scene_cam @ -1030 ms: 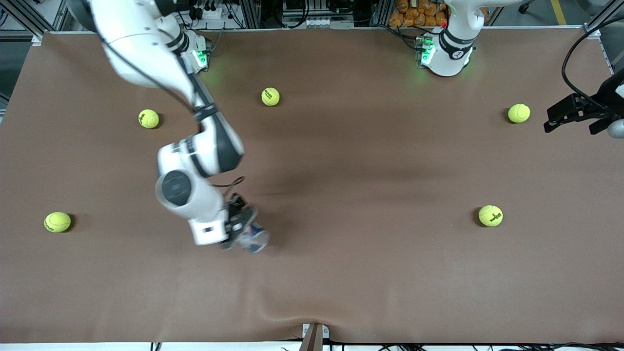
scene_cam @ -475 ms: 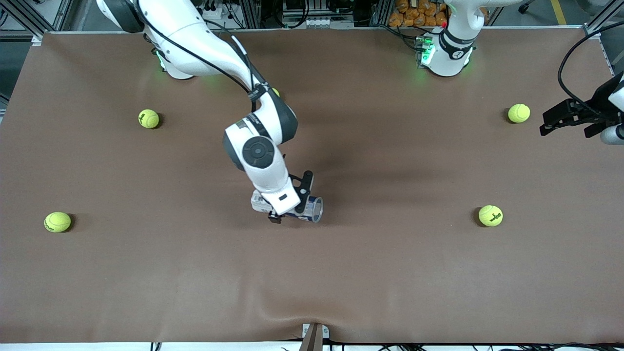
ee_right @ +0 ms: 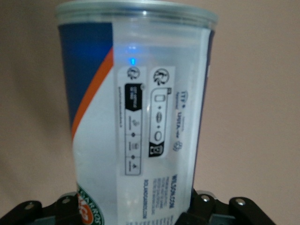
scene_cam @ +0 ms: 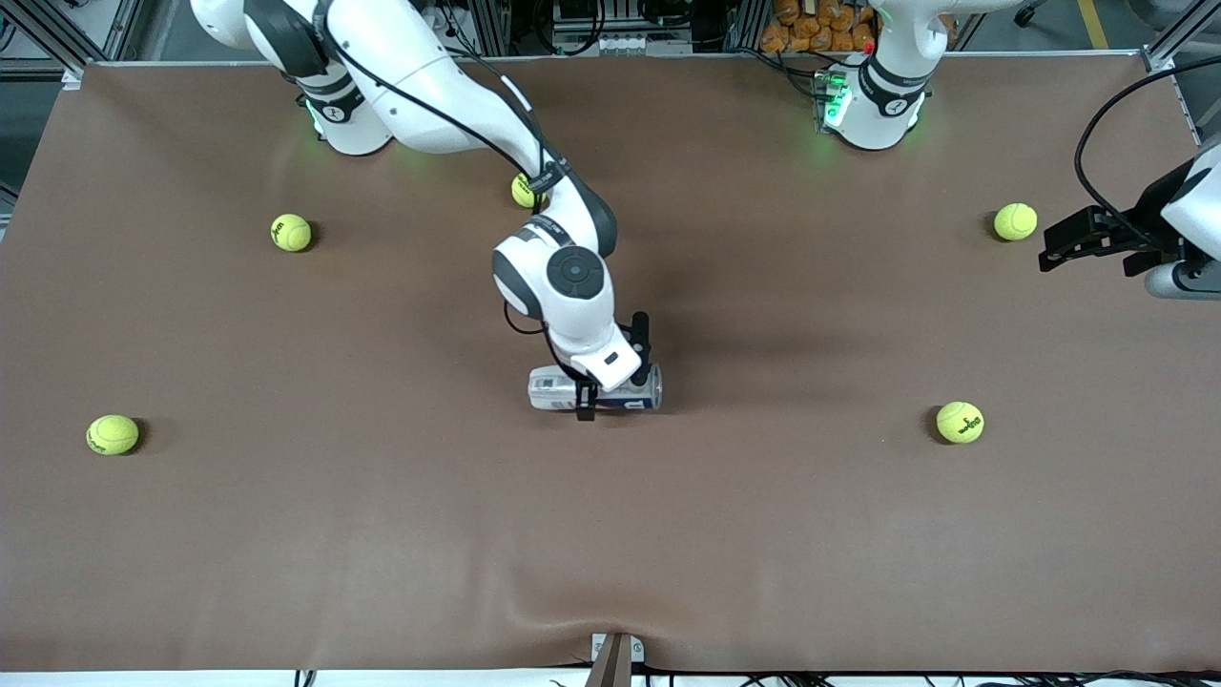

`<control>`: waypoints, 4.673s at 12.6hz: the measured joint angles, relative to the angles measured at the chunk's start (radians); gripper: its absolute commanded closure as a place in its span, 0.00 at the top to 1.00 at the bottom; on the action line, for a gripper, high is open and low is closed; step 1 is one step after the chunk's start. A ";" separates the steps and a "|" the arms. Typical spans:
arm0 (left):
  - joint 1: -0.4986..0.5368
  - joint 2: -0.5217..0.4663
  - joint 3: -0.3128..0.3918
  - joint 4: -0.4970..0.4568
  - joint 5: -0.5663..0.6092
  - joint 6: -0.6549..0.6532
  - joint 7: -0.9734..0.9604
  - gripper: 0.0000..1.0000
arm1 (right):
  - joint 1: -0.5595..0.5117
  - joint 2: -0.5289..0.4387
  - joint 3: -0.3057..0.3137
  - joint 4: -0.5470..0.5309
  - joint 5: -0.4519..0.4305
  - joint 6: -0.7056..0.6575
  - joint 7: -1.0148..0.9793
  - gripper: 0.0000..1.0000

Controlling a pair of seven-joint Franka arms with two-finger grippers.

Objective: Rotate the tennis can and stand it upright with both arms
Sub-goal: 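Lift the can with the right gripper and carry it toward the table center, then lower the can on its side and open the right gripper, then withdraw the right gripper while the left gripper reaches toward the can, then align the open left gripper around the can's metal-lid end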

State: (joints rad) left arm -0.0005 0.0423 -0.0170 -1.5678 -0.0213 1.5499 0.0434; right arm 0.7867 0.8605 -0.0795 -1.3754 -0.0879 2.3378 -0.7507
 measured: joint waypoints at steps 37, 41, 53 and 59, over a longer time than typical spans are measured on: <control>-0.150 0.620 -0.008 -0.123 -1.251 0.262 0.415 1.00 | -0.686 -0.570 -0.009 -0.014 0.107 -0.771 0.389 1.00; -0.161 0.666 -0.008 -0.172 -1.352 0.270 0.560 1.00 | -0.717 -0.642 -0.009 -0.037 0.107 -0.847 0.558 1.00; -0.307 0.727 -0.005 -0.188 -1.555 0.409 0.584 1.00 | -0.845 -0.820 0.008 -0.146 0.108 -0.868 0.647 1.00; -0.316 0.743 -0.007 -0.178 -1.556 0.419 0.584 0.61 | -0.805 -0.845 0.019 -0.166 0.108 -0.860 0.733 1.00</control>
State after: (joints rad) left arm -0.3162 0.7855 -0.0235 -1.7453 -1.5774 1.9694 0.6274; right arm -0.0184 0.0157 -0.0610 -1.5412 0.0206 1.4778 -0.0172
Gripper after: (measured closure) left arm 0.185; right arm 0.000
